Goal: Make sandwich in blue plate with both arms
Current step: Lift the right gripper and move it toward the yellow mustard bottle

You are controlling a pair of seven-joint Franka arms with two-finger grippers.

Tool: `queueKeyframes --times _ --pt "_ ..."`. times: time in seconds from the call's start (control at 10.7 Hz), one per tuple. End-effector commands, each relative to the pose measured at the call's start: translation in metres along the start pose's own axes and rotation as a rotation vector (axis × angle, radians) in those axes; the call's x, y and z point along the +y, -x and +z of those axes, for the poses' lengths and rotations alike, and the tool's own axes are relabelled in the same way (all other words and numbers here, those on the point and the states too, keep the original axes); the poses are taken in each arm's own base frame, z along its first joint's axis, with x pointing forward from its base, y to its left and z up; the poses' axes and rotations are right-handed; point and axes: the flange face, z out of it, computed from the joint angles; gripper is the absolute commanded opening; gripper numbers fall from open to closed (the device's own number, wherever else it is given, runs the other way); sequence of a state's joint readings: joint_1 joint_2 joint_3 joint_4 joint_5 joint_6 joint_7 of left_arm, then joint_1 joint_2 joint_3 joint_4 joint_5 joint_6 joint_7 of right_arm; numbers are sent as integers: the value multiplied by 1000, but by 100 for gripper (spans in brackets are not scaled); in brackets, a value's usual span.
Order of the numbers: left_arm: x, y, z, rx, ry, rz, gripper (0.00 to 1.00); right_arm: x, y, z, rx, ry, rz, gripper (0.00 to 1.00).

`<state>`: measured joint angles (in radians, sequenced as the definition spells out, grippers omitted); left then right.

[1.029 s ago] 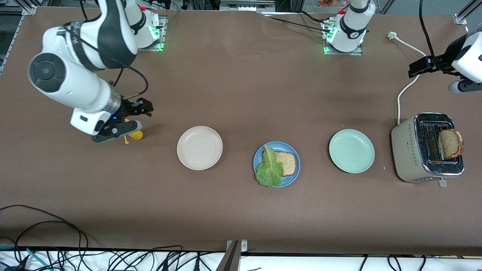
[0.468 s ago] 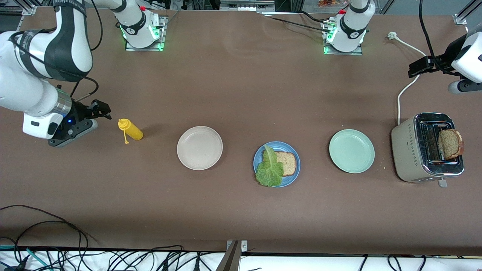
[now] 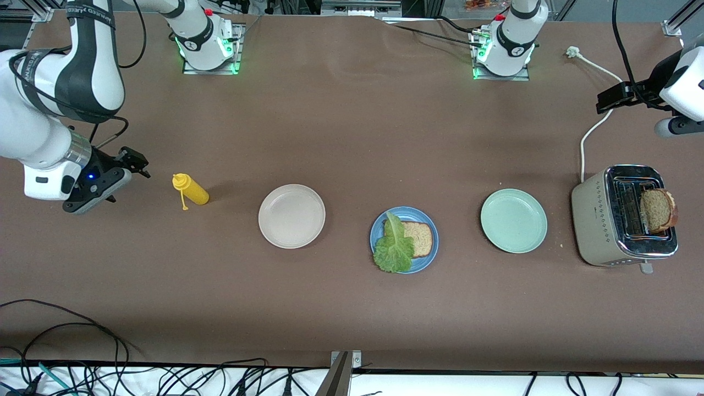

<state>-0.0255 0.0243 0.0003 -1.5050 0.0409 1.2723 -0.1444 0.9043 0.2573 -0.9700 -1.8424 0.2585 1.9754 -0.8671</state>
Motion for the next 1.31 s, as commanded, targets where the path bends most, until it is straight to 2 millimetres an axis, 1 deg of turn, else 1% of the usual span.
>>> queueKeyframes --times 0.0,0.37,0.47,0.56,0.65,0.75,0.84,0.94,1.12,1.22 --pt "-3 -1 -6 0 -29 -9 100 -2 6 -4 44 2 -27 100" --pt "-2 -1 -6 -1 -28 -7 100 -1 6 -1 53 2 -24 100" --pt "-2 -1 -6 -1 -26 -6 100 -3 7 3 66 -20 -12 100" --pt "-2 -1 -6 -1 -28 -7 100 0 10 5 85 -39 -22 100" --pt "-2 -1 -6 0 -28 -7 100 7 16 9 105 -57 -17 100" --pt "-2 -1 -6 0 -28 -7 100 7 18 13 118 -75 -38 100" --pt "-2 -1 -6 -1 -28 -7 100 15 26 15 126 -82 -36 100" --pt "-2 -1 -6 -1 -26 -6 100 16 27 17 135 -87 -46 100" --pt "-2 -1 -6 0 -26 -7 100 30 42 26 147 -95 -61 100" --pt "-2 -1 -6 -1 -26 -6 100 34 46 31 179 -119 -77 100"
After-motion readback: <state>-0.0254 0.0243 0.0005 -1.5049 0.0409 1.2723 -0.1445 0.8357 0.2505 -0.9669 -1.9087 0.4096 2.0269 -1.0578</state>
